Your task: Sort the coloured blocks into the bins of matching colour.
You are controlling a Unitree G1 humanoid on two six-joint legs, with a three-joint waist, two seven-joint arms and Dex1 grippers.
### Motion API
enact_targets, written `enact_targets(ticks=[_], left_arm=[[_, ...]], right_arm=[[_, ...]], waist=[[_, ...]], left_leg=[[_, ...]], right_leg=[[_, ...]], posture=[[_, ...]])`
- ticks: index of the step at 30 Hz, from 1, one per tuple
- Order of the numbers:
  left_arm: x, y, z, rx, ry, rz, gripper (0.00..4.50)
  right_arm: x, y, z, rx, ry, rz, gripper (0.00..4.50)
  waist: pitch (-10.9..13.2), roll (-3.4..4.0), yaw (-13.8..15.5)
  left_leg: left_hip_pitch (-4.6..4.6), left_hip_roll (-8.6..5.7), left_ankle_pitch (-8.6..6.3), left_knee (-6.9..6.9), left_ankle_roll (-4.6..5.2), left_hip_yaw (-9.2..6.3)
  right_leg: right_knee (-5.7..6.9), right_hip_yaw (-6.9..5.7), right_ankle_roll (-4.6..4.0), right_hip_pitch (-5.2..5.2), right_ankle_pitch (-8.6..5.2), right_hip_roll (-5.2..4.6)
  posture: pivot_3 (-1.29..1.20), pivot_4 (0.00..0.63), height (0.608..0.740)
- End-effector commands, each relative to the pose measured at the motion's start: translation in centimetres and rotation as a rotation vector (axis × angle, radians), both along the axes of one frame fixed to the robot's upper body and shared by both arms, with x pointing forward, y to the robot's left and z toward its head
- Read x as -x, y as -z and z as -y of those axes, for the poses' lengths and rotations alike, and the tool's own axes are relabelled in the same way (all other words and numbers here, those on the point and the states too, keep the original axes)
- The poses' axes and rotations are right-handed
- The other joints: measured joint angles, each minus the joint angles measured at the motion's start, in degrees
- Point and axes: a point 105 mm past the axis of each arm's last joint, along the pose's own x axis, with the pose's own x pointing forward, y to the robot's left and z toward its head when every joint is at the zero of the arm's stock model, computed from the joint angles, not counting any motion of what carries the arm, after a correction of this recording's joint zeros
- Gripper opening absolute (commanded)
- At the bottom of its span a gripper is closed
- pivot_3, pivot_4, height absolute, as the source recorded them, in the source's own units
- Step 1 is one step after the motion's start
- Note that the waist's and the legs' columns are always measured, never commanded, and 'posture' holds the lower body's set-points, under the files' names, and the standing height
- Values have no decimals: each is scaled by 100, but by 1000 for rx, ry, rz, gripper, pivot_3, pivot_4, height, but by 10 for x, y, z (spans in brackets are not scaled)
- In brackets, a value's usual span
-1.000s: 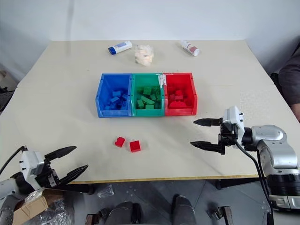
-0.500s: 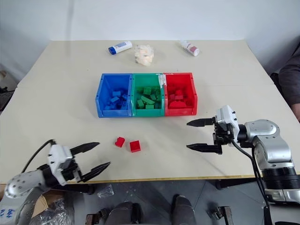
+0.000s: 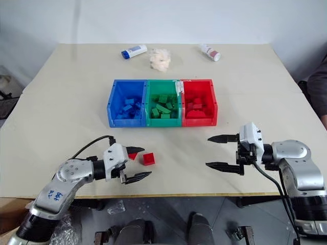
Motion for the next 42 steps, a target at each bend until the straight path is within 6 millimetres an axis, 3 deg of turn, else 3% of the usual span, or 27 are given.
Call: enact_targets(ticks=[1, 7, 10, 17, 18, 28, 35, 38, 42], left_arm=[[-2, 1, 1, -100, 23, -17, 4500], [-7, -6, 16, -147, 97, -6, 4500], [-7, -10, 25, -164, 146, 8, 3913], [-10, -6, 23, -231, 160, 13, 1613], [-10, -6, 23, -229, 156, 13, 1472], [-6, -12, 35, -149, 179, -1, 1486], [-21, -49, 58, 69, 163, 69, 1486], [-40, -72, 69, 107, 144, 171, 1486], [-59, -86, 88, 142, 138, 206, 1486]], right_arm=[[5, -10, 0, -21, 15, 65, 4453], [10, -6, -1, -32, 47, 70, 4453], [12, -5, 0, -35, 56, 72, 4500], [13, -7, 3, -36, 65, 79, 4500], [12, -7, 4, -36, 66, 79, 4500], [8, -12, 6, -86, 97, 73, 4500], [1, -19, 15, -187, 202, 77, 4500], [-1, -22, 20, -215, 256, 100, 4500], [-6, -31, 24, -266, 330, 151, 4500]], waist=[[0, 0, 8], [0, 0, 6], [0, 0, 7], [0, 0, 7], [0, 0, 8], [0, 0, 11], [1, -2, 75], [1, -1, 112], [1, -1, 146]], left_leg=[[0, 0, 0, 0, 0, -1], [1, -1, 0, 0, 0, 0], [1, -1, 0, 0, 0, 0], [1, -1, 1, 3, 0, -1], [1, -1, 1, 4, 0, -1], [0, -1, 1, 7, 1, -2], [-6, -1, 1, 25, 1, -7], [-7, -1, 0, 34, 2, -8], [-7, -2, -1, 43, 4, -11]], right_leg=[[-1, 0, 0, 1, 0, 0], [0, 1, 0, 2, 0, 0], [0, 1, 0, 2, 0, 0], [0, 1, 0, 2, 0, 1], [0, 1, 0, 3, 0, 1], [4, 1, 0, 3, 0, 1], [9, 1, 2, 5, 1, 1], [13, 1, 2, 7, 1, 1], [15, 0, 5, 12, 2, 1]], posture=[[0, 150, 740], [0, 150, 740], [0, 150, 740], [0, 150, 740], [0, 150, 740], [0, 150, 740], [0, 150, 740], [0, 150, 740], [0, 150, 740]])
